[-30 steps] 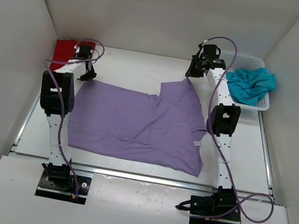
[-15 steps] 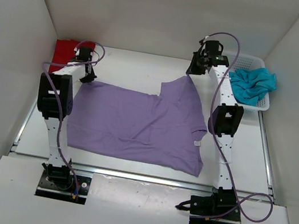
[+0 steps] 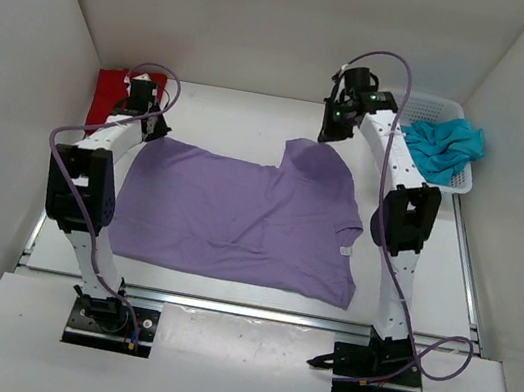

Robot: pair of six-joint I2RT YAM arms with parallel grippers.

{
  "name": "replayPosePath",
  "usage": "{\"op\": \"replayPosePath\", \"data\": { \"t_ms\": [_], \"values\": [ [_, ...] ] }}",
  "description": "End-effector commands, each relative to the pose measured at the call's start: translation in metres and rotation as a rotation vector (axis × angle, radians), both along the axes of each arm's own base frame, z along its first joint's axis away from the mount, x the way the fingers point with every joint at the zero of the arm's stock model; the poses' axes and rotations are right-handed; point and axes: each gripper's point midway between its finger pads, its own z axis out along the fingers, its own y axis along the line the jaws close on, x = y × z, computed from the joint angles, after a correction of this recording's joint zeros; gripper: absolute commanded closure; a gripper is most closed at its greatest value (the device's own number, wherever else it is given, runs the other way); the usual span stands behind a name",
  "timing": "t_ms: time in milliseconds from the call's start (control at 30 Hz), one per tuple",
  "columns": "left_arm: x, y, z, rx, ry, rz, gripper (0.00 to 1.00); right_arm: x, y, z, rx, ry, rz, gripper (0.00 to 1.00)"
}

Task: Fold and stack the t-shirts
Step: Grap the side of the flattened tshirt furthest away from the robot with both arms, then fold the other side of the tshirt into a rectangle

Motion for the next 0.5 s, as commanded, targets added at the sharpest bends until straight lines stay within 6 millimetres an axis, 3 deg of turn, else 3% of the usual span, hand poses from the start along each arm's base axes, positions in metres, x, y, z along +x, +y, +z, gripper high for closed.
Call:
{"op": "replayPosePath", "data": {
  "t_ms": [0,100,233,400,467],
  "values": [
    [-0.002,-0.002,0.025,-0.047,-0.073,-0.009,1.00,-0.039,0.003,0.015,-0.060,-0.052,0.005,0.99],
    [-0.011,0.004,0.019,-0.065,-0.074,0.008,1.00,-0.066,-0.017,0.027,0.059,-0.133,-0.024,1.00],
    [-0.019,0.002,0.010,-0.076,-0.047,0.009,1.00,-0.098,-0.037,0.017,0.022,-0.127,-0.048,1.00],
    [-0.039,0.018,0.012,-0.031,-0.056,0.045,1.00,-0.130,-0.049,0.008,0.083,-0.152,-0.104,1.00],
    [-0.051,0.026,0.013,0.017,-0.053,0.071,1.00,-0.142,-0.054,0.021,0.121,-0.197,-0.123,1.00]
  ]
}}
